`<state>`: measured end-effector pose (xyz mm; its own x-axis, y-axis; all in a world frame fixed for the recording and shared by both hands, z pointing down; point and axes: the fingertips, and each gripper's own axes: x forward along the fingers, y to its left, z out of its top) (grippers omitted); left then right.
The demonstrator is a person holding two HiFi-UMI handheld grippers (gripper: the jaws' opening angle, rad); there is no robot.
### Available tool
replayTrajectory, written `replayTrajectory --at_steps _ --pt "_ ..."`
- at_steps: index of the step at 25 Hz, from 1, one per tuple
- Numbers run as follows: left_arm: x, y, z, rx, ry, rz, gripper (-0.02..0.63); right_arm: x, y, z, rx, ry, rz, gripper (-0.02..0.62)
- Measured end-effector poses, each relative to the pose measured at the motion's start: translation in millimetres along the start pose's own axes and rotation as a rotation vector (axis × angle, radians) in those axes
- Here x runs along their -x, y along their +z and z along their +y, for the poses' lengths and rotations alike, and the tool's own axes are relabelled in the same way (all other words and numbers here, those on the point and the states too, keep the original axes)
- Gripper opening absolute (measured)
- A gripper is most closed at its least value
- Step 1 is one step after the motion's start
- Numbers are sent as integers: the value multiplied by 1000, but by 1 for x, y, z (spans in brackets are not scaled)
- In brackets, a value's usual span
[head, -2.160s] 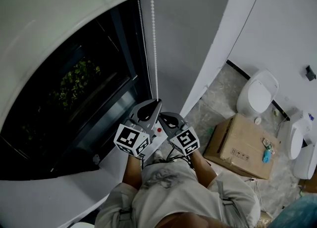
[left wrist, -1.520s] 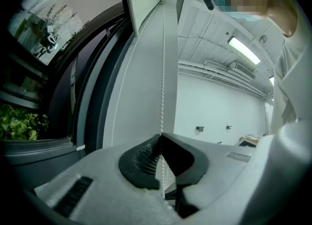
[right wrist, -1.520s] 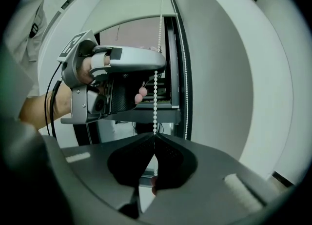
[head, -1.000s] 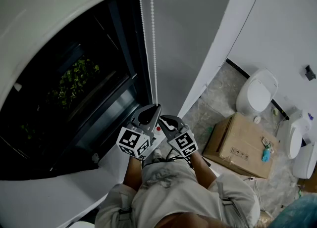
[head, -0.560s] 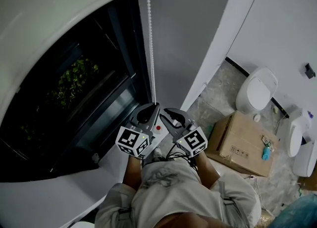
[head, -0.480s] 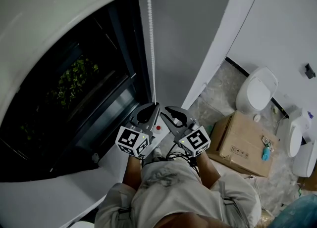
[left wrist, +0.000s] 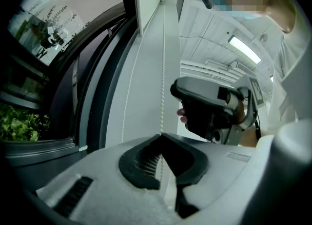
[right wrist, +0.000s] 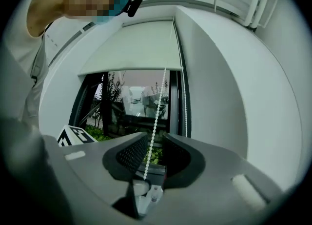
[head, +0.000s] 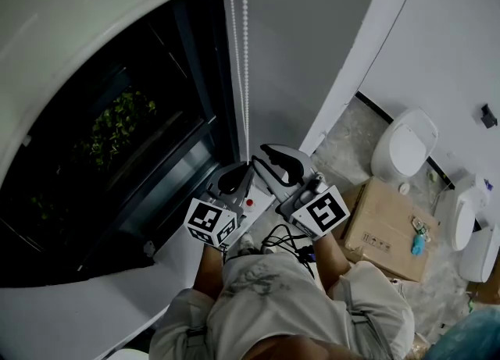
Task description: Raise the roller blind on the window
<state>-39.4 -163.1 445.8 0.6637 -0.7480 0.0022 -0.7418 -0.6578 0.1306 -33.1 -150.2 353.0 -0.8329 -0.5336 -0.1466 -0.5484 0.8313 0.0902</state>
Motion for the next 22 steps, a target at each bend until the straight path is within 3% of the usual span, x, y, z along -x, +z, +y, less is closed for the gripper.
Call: replayTrajectory --at_steps 13,22 --pt "-8 0 0 7 -13 -3 15 -34 43 -12 19 44 -79 106" --pt "-13 -1 1 10 -17 -4 15 -42 52 -16 11 55 -96 18"
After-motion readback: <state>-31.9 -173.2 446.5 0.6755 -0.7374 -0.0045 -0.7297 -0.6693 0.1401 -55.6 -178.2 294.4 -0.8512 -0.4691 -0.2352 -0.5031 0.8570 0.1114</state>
